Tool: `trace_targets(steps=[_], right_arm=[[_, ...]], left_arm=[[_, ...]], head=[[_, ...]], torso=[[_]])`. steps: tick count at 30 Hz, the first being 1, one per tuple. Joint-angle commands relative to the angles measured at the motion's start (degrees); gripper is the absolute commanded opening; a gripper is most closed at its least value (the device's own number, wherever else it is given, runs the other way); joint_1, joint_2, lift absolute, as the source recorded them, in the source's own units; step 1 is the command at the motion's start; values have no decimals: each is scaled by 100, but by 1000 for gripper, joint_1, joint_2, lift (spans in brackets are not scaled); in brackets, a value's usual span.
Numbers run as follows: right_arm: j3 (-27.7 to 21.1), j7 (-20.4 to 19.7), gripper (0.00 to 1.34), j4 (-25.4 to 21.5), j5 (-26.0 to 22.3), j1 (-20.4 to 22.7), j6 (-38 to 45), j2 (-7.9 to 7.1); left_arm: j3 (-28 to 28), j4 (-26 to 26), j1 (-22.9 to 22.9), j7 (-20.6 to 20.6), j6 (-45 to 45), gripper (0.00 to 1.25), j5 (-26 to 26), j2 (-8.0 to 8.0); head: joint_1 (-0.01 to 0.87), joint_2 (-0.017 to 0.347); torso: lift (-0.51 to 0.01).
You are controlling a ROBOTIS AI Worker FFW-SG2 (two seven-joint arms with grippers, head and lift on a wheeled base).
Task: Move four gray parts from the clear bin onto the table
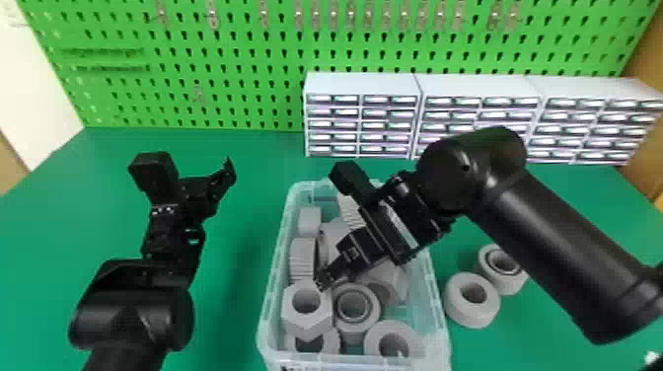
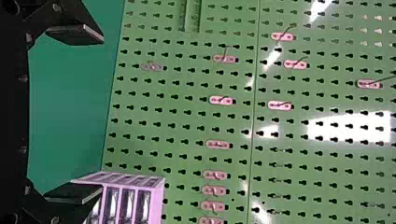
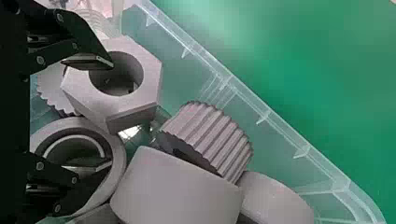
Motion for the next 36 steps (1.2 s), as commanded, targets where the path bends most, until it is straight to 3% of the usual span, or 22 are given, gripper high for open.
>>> trace_targets(steps=[1, 11, 36], right_arm=[[140, 0, 813, 79, -52, -29, -182, 28], [492, 686, 813, 325, 186, -29, -700, 45], [799, 791, 813, 404, 309, -37, -937, 54]], left_arm=[[-28, 20, -28, 0, 0, 1086, 9, 0], [-36, 38, -46, 0, 0, 1086, 26, 0], [-45, 38, -72, 0, -9, 1086, 35, 0]], head=[[693, 72], [693, 72], [693, 72]], torso=[[-52], [-52], [-52]])
